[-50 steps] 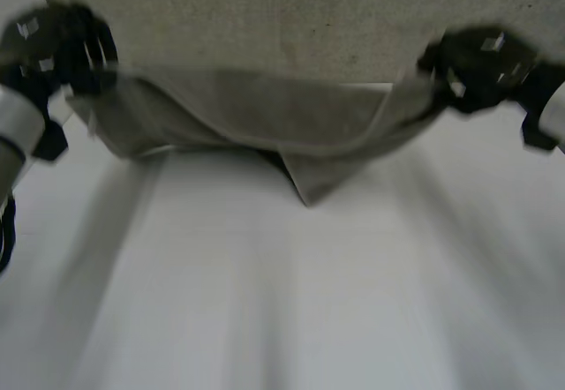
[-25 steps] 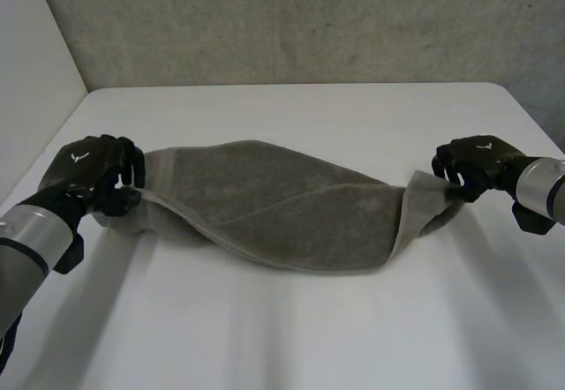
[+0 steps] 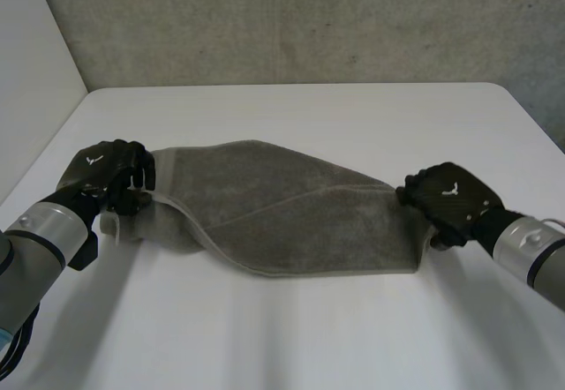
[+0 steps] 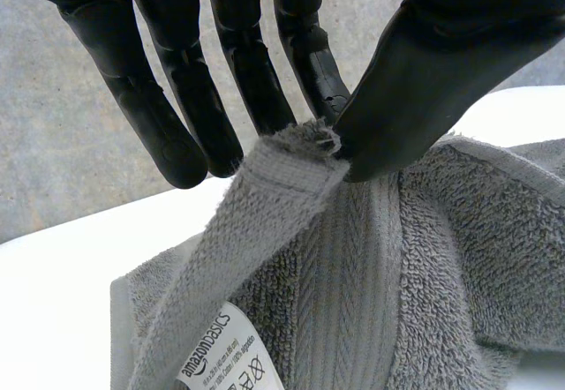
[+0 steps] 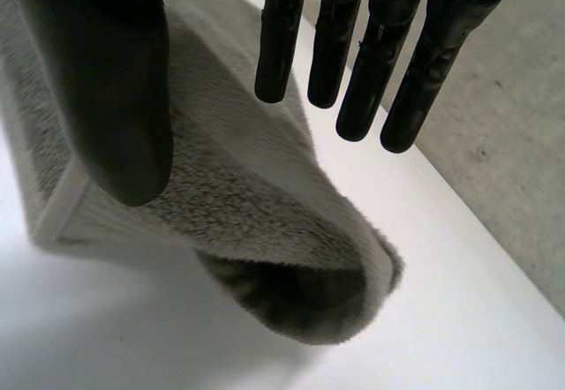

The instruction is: Fold the towel.

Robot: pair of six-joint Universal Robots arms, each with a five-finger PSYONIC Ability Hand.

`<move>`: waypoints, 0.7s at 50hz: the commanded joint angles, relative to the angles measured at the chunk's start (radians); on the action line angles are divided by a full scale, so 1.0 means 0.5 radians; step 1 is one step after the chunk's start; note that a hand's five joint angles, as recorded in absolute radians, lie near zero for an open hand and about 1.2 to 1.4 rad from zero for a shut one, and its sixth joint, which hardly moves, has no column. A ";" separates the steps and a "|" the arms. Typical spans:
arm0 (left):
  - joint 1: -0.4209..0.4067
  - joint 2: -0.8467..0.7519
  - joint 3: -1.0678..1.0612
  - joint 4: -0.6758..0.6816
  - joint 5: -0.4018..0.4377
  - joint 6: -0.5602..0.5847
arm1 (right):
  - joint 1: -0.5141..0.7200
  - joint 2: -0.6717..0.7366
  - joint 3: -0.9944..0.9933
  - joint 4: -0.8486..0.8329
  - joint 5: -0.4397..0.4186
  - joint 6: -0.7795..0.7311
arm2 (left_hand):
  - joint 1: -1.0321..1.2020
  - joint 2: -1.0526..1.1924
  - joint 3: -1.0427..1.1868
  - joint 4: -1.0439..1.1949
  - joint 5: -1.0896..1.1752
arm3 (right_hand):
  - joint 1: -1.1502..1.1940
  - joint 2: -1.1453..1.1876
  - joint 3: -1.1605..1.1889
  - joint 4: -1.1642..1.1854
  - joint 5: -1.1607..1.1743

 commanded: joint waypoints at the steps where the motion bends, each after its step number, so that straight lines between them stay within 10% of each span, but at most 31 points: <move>1: 0.002 0.001 0.001 0.000 0.001 0.001 | 0.018 -0.016 0.245 -0.208 0.003 -0.468 | 0.128 0.065 0.025 0.074 0.052 | 0.007 -0.020 -0.009 -0.008 0.056; 9: 0.012 0.001 0.001 0.000 0.001 0.001 | 0.021 -0.016 0.378 -0.383 0.003 -0.763 | 0.128 0.065 0.025 0.074 0.052 | 0.136 0.109 0.120 0.122 0.185; 15: 0.018 0.001 0.001 0.000 0.001 0.001 | 0.024 -0.016 0.378 -0.438 0.024 -0.873 | 0.128 0.065 0.025 0.074 0.052 | 1.552 1.525 1.536 1.537 1.601; 20: 0.030 0.004 0.008 -0.003 0.001 0.004 | 0.018 -0.120 0.350 -0.457 0.030 -0.788 | 0.128 0.065 0.025 0.074 0.052 | 1.649 1.622 1.633 1.634 1.698; 30: 0.027 0.193 0.035 -0.168 -0.011 0.083 | -0.092 -0.746 0.013 -0.222 0.230 0.852 | 0.128 0.065 0.025 0.074 0.052 | 1.649 1.622 1.633 1.634 1.698; 35: 0.030 0.249 0.041 -0.224 0.001 0.243 | -0.224 -0.633 -0.226 0.467 0.263 0.641 | 0.128 0.065 0.025 0.074 0.052 | 1.649 1.622 1.633 1.634 1.698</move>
